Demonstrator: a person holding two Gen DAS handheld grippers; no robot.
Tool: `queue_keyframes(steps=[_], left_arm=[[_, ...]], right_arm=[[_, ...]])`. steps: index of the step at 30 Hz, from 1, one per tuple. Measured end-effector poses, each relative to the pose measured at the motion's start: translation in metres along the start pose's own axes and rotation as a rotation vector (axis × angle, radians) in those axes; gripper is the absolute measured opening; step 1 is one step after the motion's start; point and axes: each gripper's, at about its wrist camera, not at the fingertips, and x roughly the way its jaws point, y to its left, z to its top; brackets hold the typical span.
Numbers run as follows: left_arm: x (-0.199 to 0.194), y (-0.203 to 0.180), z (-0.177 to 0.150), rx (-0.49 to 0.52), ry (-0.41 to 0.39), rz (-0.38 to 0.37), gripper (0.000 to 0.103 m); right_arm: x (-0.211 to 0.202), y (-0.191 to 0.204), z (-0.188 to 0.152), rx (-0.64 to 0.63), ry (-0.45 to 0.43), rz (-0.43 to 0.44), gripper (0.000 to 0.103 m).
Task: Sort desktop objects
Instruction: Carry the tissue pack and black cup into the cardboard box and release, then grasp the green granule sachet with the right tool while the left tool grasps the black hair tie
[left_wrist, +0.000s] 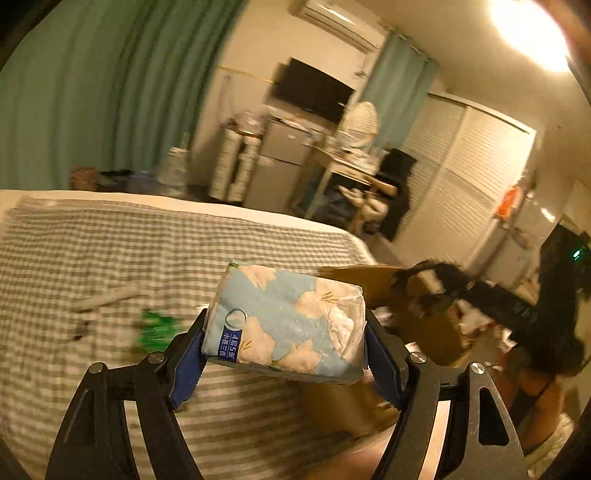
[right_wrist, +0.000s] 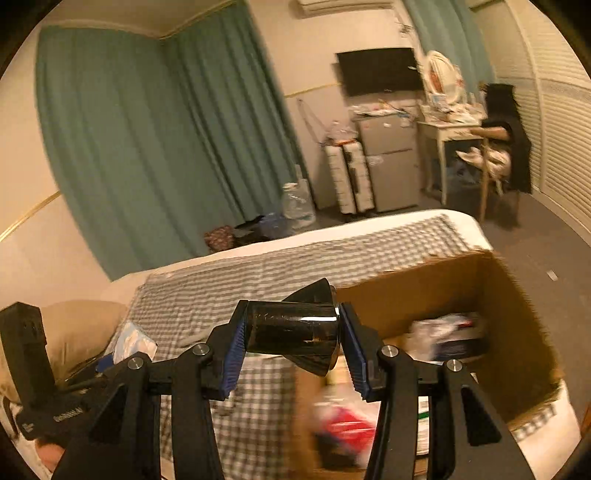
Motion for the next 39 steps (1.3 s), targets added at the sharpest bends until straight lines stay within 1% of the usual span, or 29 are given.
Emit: queue_keyframes(steps=[2,5,6,9,12,13,14,15,16,18,20,23,26,31,33,36,38,39], left_arm=[[0.02,-0.024,0.002,0.02,0.012,-0.018,0.078],[0.053,-0.059,0.004,0.062,0.033,-0.014,0.078],[0.065,-0.069,0.004,0.073,0.05,-0.028,0.078],[0.094,-0.089,0.001,0.08,0.089,-0.053,0.078],[0.117,-0.104,-0.006,0.109,0.127,-0.05,0.078],[0.122,-0.109,-0.008,0.12,0.137,-0.046,0.079],[0.127,-0.112,-0.011,0.136,0.15,-0.035,0.08],[0.129,-0.112,-0.014,0.145,0.159,-0.031,0.085],[0.13,-0.112,-0.016,0.16,0.17,-0.025,0.094],[0.128,-0.115,-0.019,0.178,0.17,0.004,0.102],[0.119,-0.114,-0.02,0.194,0.153,-0.001,0.103],[0.105,-0.111,-0.012,0.202,0.143,0.015,0.103],[0.078,-0.096,-0.004,0.2,0.105,0.041,0.103],[0.018,-0.049,0.014,0.178,0.024,0.162,0.103],[-0.009,-0.018,0.023,0.155,-0.017,0.235,0.103],[-0.041,0.023,0.027,0.112,-0.058,0.346,0.103],[-0.058,0.057,0.02,0.087,-0.077,0.425,0.103],[-0.065,0.077,0.013,0.069,-0.085,0.473,0.103]], right_arm=[[0.001,-0.027,0.002,0.016,0.016,-0.034,0.047],[0.003,-0.057,-0.001,0.052,0.034,-0.075,0.047],[0.004,-0.065,-0.003,0.064,0.04,-0.08,0.047],[0.011,-0.085,-0.008,0.084,0.063,-0.102,0.047],[0.014,-0.096,-0.012,0.101,0.065,-0.118,0.048],[0.015,-0.1,-0.013,0.109,0.063,-0.123,0.054],[0.014,-0.102,-0.014,0.118,0.06,-0.13,0.07],[0.013,-0.104,-0.014,0.12,0.056,-0.128,0.075],[0.012,-0.106,-0.013,0.119,0.048,-0.125,0.077],[0.011,-0.104,-0.012,0.117,0.04,-0.13,0.077],[0.008,-0.1,-0.011,0.115,0.029,-0.135,0.077],[0.002,-0.091,-0.01,0.115,0.018,-0.125,0.077],[-0.006,-0.072,-0.007,0.084,0.008,-0.112,0.077],[-0.022,-0.019,-0.005,0.013,-0.013,-0.057,0.077],[-0.026,0.011,-0.005,-0.025,-0.027,-0.017,0.078],[-0.021,0.052,-0.009,-0.067,-0.033,0.035,0.081],[-0.012,0.08,-0.017,-0.089,-0.03,0.059,0.086],[-0.006,0.091,-0.021,-0.095,-0.028,0.068,0.087]])
